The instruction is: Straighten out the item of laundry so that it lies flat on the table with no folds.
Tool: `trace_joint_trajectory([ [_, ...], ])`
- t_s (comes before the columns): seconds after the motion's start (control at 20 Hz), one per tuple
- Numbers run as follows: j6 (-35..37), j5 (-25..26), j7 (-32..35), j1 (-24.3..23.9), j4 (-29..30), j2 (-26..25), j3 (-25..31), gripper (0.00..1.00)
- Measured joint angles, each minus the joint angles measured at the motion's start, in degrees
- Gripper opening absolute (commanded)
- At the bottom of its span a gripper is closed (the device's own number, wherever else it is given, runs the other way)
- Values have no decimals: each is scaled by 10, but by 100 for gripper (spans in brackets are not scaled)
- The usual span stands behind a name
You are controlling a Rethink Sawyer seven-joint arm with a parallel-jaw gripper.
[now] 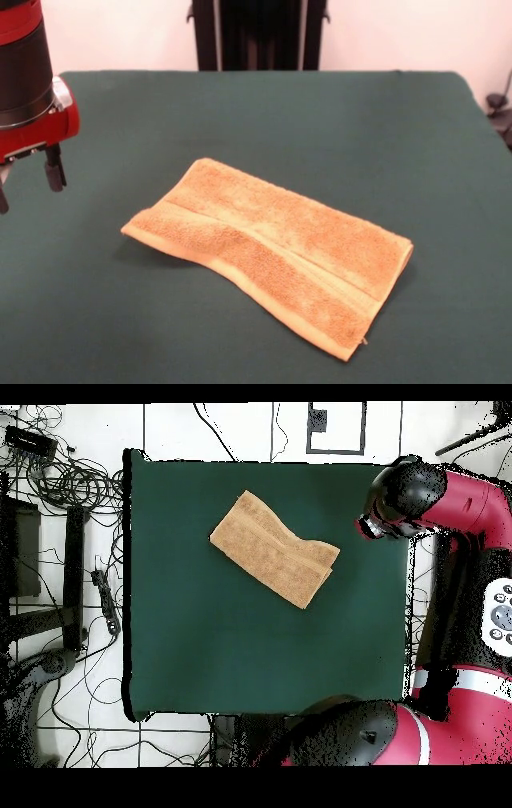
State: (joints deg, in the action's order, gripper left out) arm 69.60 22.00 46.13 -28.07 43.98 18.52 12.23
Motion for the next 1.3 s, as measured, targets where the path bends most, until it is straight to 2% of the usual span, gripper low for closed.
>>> trace_joint_trajectory([
  [1.3,-10,-14,4,0,0,1,-5,100],
])
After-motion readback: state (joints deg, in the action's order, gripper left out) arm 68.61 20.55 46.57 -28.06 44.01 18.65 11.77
